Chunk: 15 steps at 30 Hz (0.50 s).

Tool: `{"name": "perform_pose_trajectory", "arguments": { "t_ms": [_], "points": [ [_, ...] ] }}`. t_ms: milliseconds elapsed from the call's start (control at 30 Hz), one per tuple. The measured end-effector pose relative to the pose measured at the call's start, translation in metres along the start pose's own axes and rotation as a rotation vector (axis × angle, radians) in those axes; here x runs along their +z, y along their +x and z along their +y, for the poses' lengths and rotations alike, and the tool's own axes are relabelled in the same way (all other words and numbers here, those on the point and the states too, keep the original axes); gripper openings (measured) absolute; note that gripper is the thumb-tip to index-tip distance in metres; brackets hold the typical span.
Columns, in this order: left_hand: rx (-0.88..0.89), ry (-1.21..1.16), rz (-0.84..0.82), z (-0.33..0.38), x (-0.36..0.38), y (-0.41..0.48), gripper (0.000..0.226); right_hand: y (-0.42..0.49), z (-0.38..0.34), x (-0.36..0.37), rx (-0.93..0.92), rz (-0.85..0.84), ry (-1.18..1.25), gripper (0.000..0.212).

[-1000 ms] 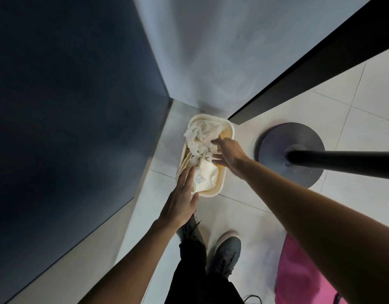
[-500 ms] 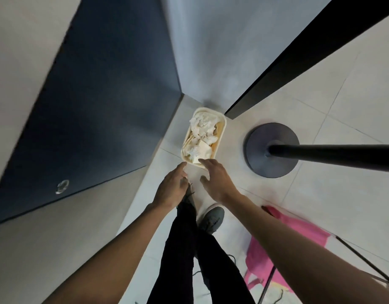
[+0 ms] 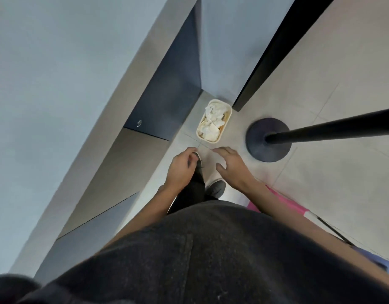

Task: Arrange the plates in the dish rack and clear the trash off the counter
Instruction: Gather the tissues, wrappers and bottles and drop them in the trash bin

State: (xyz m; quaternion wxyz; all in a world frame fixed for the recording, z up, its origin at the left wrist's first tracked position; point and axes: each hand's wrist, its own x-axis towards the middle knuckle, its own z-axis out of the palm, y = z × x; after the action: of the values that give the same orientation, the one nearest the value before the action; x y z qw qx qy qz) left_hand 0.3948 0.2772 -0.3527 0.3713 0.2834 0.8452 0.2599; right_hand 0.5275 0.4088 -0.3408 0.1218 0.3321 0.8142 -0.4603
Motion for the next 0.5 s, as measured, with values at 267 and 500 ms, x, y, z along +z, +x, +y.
{"name": "perform_pose_trajectory", "arguments": {
  "t_ms": [267,500],
  "points": [
    [0.109,-0.125,0.177,0.05,-0.05,-0.027,0.028,-0.021,-0.053,-0.033,-0.167,0.057,0.035,0.038],
    [0.246,-0.1,0.336,0.077,-0.135,-0.015,0.024,0.023,-0.134,-0.079,-0.402,0.127,0.121,0.028]
  ]
}}
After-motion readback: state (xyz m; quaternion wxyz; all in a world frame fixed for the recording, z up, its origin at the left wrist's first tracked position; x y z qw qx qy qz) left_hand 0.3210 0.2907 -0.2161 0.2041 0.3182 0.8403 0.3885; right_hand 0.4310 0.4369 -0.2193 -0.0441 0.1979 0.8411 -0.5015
